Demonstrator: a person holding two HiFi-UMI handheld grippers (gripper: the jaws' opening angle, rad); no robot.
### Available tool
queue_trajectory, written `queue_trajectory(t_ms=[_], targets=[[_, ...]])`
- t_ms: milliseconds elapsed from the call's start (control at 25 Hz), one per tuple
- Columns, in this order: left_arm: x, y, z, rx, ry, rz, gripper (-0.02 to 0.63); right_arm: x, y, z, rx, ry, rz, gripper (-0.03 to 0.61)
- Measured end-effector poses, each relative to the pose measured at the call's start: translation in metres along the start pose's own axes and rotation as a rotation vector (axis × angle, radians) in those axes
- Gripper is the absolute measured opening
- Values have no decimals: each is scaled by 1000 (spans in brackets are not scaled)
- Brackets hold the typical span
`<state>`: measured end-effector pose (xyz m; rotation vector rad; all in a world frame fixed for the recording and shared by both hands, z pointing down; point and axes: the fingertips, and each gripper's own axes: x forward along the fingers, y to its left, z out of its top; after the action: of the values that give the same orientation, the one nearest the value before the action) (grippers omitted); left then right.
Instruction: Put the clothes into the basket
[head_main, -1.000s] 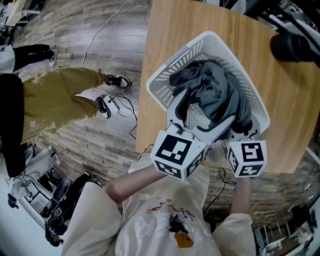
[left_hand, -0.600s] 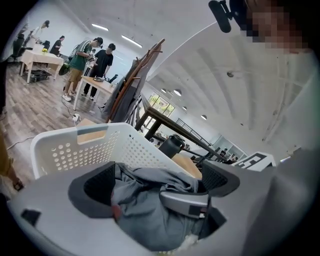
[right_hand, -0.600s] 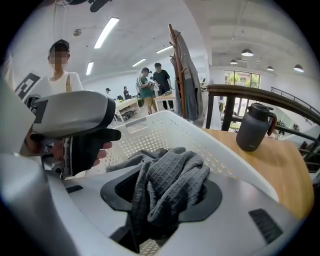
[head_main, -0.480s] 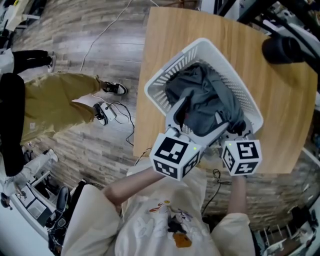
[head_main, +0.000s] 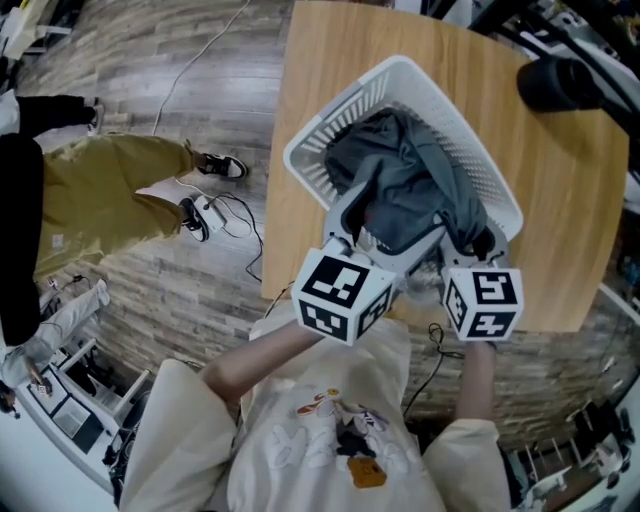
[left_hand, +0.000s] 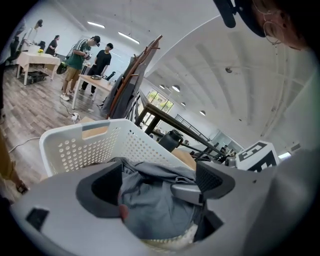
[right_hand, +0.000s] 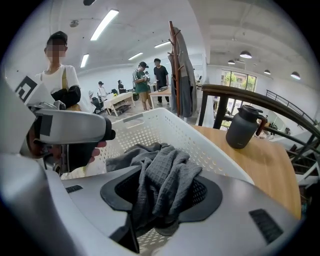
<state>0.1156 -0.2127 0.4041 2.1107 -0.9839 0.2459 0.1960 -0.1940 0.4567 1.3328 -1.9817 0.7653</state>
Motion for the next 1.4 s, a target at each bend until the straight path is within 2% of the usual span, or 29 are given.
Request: queue_trajectory(t_ms=[120,240,400,600,1000,1240,1400], targets=[[-5,1,-5,12,8,-3,323,-3,-2,-5,10,1,-4,207],[-8,3,-5,34,5,16,251,-6,-4,-9,10,8,-10,207],[-16,5,-9,73,18,59,191,-12,1,-12,15,5,-16,207],[-17,17,-23,179,60,179,2,-19,5,-18,10,11,-8,207],[-23,37,-41,200,103,234,2,-28,3,-25,32,15,-25,207],[-25,44,-47,227,110,226,0,-35,13,-26,35,25,-3,207],[-23,47,-46,165,116,215,0,-42,10,-27,32,27,-29,207]])
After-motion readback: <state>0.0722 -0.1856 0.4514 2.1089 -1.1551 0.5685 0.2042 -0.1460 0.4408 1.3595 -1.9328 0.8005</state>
